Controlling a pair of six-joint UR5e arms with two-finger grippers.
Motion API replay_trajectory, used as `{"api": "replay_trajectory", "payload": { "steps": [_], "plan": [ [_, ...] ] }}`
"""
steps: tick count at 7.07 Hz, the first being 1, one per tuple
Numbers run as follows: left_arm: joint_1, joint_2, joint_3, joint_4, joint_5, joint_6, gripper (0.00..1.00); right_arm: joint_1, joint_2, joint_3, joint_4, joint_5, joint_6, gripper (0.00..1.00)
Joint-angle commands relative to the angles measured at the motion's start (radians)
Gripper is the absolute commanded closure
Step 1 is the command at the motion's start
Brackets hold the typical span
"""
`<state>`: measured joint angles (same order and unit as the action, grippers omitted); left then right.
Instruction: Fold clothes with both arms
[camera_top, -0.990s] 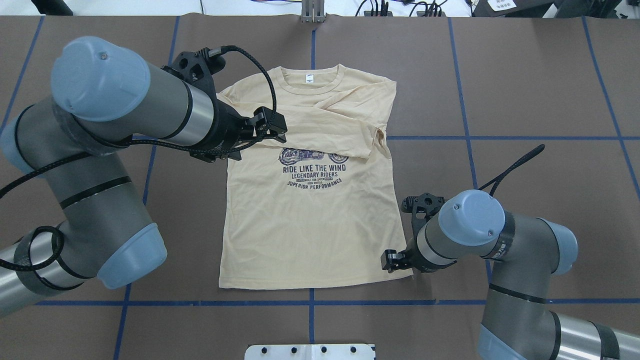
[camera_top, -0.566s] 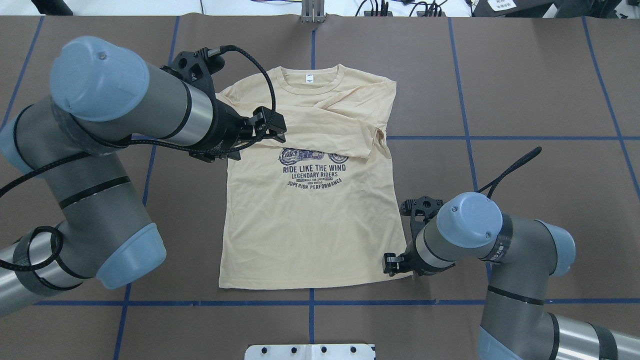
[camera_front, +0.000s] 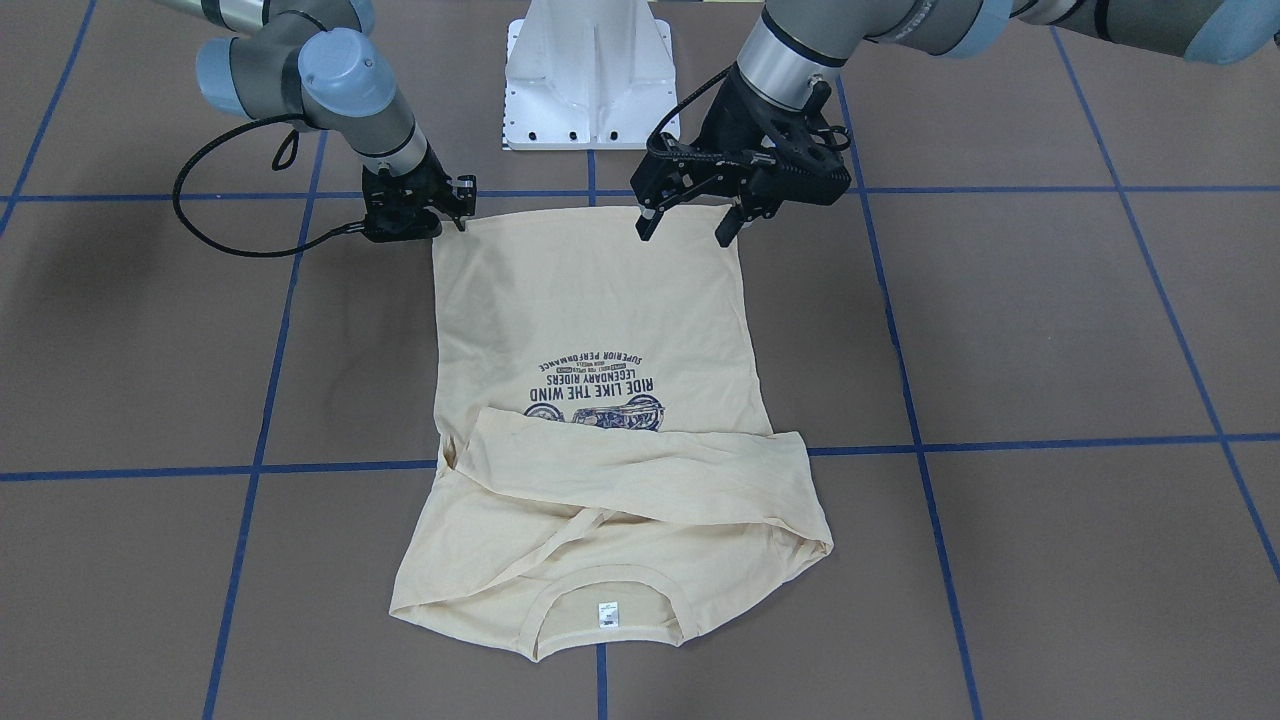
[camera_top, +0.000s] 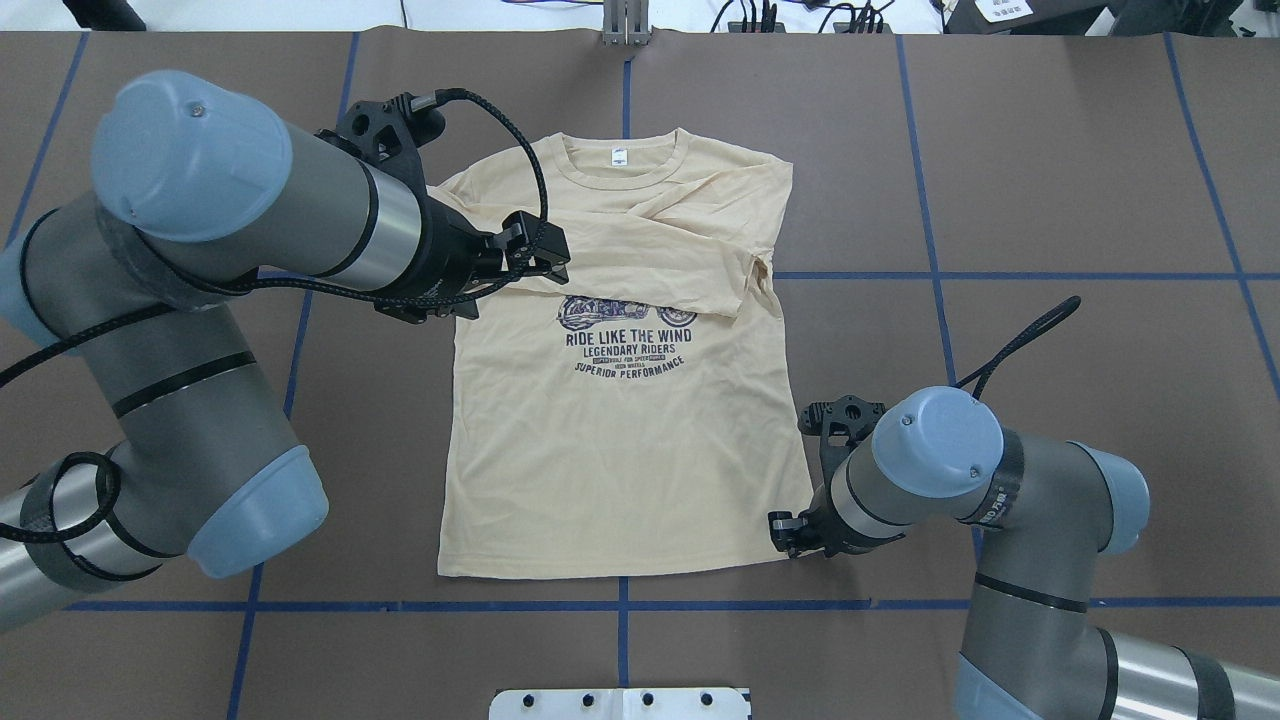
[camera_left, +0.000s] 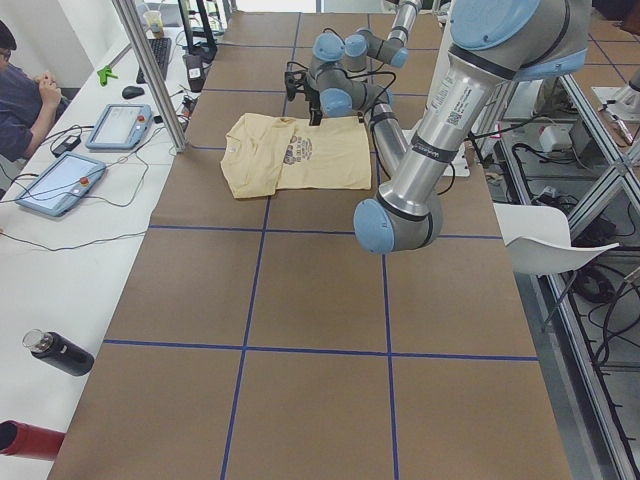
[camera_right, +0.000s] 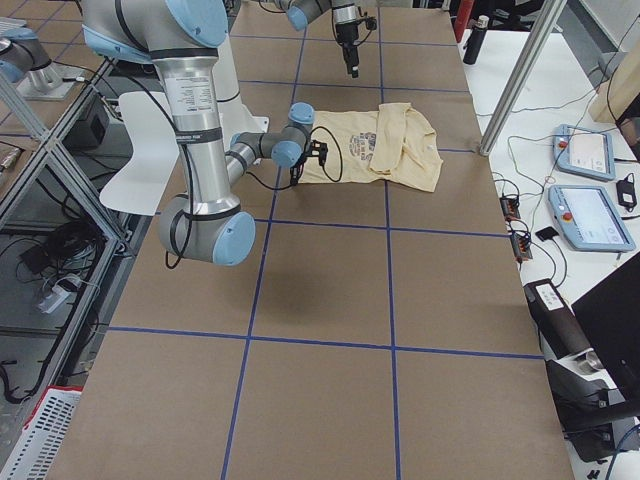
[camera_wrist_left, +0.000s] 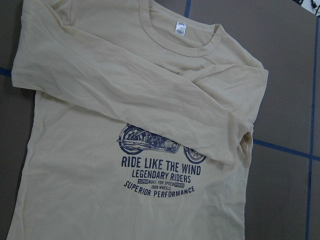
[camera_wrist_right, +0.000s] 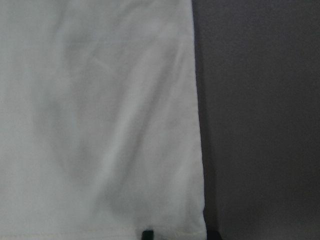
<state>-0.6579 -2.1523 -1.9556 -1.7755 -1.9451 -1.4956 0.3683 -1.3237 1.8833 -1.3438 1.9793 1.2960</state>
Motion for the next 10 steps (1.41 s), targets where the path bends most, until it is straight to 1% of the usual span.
{"api": "replay_trajectory", "payload": {
  "steps": [1, 2, 3, 6, 7, 8, 9, 10],
  "plan": [
    [0.0, 0.0, -0.002, -0.001, 0.0, 0.0, 0.01, 0.0, 0.0, 0.0, 0.0, 0.003, 0.0, 0.85],
    [0.0, -0.001, -0.002, -0.001, 0.0, 0.0, 0.01, 0.0, 0.0, 0.003, 0.0, 0.024, 0.0, 0.94],
    [0.0, -0.001, -0.006, 0.001, 0.0, 0.0, 0.02, 0.004, 0.0, 0.007, 0.0, 0.035, 0.0, 1.0],
    [-0.006, 0.006, -0.017, 0.005, 0.0, 0.0, 0.02, 0.021, 0.012, 0.033, 0.002, 0.045, 0.0, 1.0],
    [0.007, 0.037, -0.041, 0.045, 0.0, -0.002, 0.02, 0.024, 0.012, 0.046, 0.002, 0.043, 0.018, 1.0],
    [0.055, 0.087, -0.063, 0.051, 0.024, -0.005, 0.02, 0.024, 0.014, 0.06, 0.005, 0.039, 0.063, 1.0],
    [0.154, 0.154, -0.068, 0.045, 0.137, -0.017, 0.02, 0.037, 0.014, 0.075, 0.006, 0.044, 0.071, 1.0],
    [0.209, 0.214, -0.065, -0.006, 0.176, -0.072, 0.02, 0.043, 0.014, 0.086, 0.008, 0.044, 0.071, 1.0]
  ]
}}
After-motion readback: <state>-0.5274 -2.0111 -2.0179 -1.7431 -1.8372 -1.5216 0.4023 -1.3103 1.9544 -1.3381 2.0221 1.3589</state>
